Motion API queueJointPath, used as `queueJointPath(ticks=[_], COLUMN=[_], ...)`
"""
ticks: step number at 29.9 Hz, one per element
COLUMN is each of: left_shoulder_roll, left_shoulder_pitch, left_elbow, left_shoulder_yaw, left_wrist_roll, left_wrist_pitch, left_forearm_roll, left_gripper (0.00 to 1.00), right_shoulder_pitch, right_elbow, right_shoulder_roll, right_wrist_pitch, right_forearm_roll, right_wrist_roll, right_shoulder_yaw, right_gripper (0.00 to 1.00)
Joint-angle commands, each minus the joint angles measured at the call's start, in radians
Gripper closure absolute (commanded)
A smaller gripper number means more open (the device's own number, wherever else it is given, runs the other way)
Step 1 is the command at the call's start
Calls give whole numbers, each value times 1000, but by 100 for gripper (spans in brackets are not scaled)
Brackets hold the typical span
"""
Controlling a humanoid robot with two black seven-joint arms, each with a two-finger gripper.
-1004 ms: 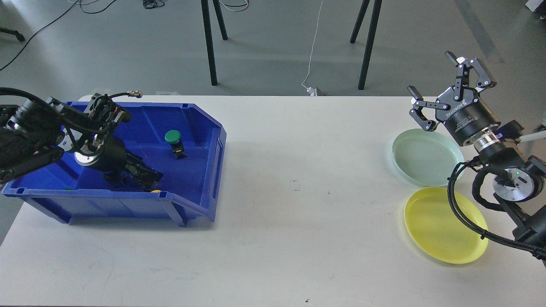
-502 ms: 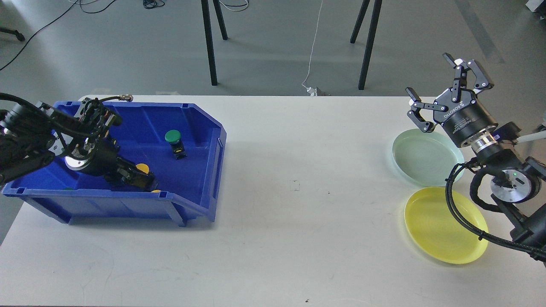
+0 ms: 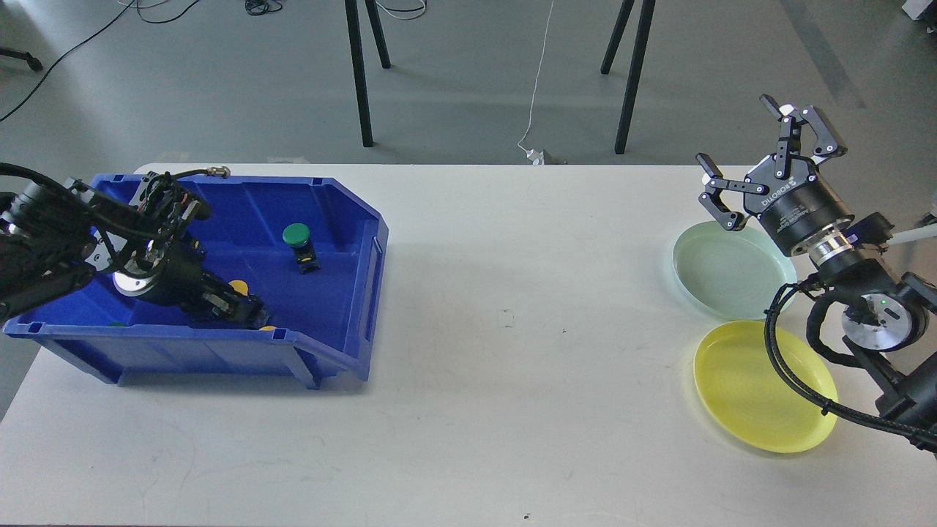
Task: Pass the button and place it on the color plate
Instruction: 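Lift the yellow button and extend the left arm toward the table center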
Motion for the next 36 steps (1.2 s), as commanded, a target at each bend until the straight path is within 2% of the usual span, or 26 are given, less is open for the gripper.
queueJointPath(ticks=[1, 5, 8, 12, 16, 19, 22, 25, 27, 31, 36], left_shoulder_roll=[2, 6, 62, 150, 165, 106, -29, -178, -243, -261, -261], left_shoulder_pitch=[-7, -16, -54, -165, -139, -33, 86, 204, 249, 278, 278], left_elbow=[-4, -9, -52, -116, -193, -268, -317, -273, -226, -216, -216], left_shoulder_yaw=[-7, -28, -100, -306, -528, -627, -697, -714, -710, -739, -737], left_wrist_roll=[0, 0, 0, 0, 0, 0, 0, 0, 0, 0, 0], left_wrist_pitch=[0, -3, -16, -49, -49, -49, -49, -49, -49, -49, -49], left_forearm_roll=[-2, -8, -14, -101, -395, -654, -706, -693, -654, -620, -617], left_gripper=[89, 89, 89, 89, 89, 89, 89, 89, 89, 89, 89], right_shoulder_pitch=[0, 0, -2, 12, 50, 38, -6, -39, -57, -100, -98], right_elbow=[-1, -4, -7, -51, -58, 10, 172, 280, 332, 393, 372], right_shoulder_roll=[0, 0, -8, -18, -58, -112, -195, -212, -213, -184, -65], right_wrist_pitch=[0, 0, 0, 0, 0, 0, 0, 0, 0, 0, 0], right_forearm_roll=[2, 0, 0, 0, 0, -21, -130, -260, -307, -330, -336], right_wrist_roll=[0, 0, -2, -3, -3, 5, 28, 77, 92, 94, 94], right_shoulder_yaw=[1, 0, -2, 8, 15, 9, 9, 18, 8, -35, -120], right_gripper=[1, 1, 1, 1, 1, 2, 6, 8, 7, 6, 5])
